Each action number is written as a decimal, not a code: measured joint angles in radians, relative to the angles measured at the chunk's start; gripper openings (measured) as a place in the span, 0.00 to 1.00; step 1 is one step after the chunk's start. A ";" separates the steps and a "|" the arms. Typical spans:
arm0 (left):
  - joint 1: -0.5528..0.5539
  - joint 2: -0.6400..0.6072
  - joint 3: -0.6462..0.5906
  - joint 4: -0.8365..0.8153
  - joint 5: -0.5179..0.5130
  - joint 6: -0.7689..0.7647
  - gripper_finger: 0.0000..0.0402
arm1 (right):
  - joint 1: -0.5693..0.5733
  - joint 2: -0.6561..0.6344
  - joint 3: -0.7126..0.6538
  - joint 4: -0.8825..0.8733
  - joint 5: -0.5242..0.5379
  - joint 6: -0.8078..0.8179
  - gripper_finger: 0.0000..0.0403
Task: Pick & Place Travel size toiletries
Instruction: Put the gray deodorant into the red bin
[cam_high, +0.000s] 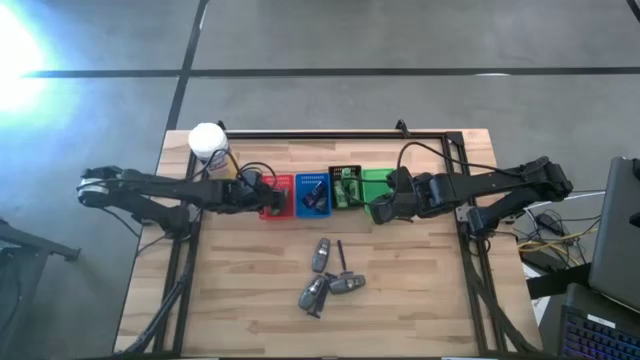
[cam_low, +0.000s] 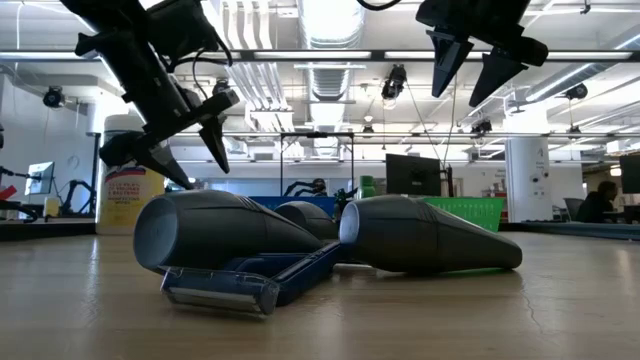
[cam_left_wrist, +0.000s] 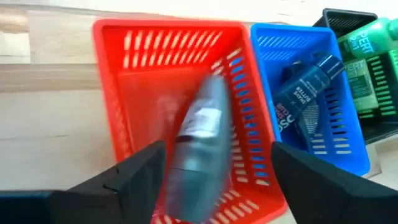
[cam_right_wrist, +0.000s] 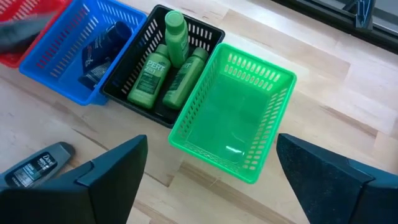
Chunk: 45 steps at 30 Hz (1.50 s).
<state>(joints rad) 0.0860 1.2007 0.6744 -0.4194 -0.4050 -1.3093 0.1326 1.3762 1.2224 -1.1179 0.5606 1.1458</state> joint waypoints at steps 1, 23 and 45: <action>0.000 -0.003 0.006 0.000 0.005 0.008 0.75 | 0.000 0.000 0.000 0.000 0.000 0.000 0.87; -0.484 -0.040 0.121 -0.002 0.165 0.428 0.75 | 0.261 0.205 -0.078 0.443 -0.467 -0.727 0.74; -0.491 -0.040 0.109 0.000 0.153 0.518 0.75 | 0.293 0.613 0.174 0.474 -0.558 -0.858 0.80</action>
<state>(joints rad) -0.4049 1.1606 0.7834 -0.4198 -0.2523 -0.7917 0.4252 1.9890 1.3964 -0.6442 0.0025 0.2878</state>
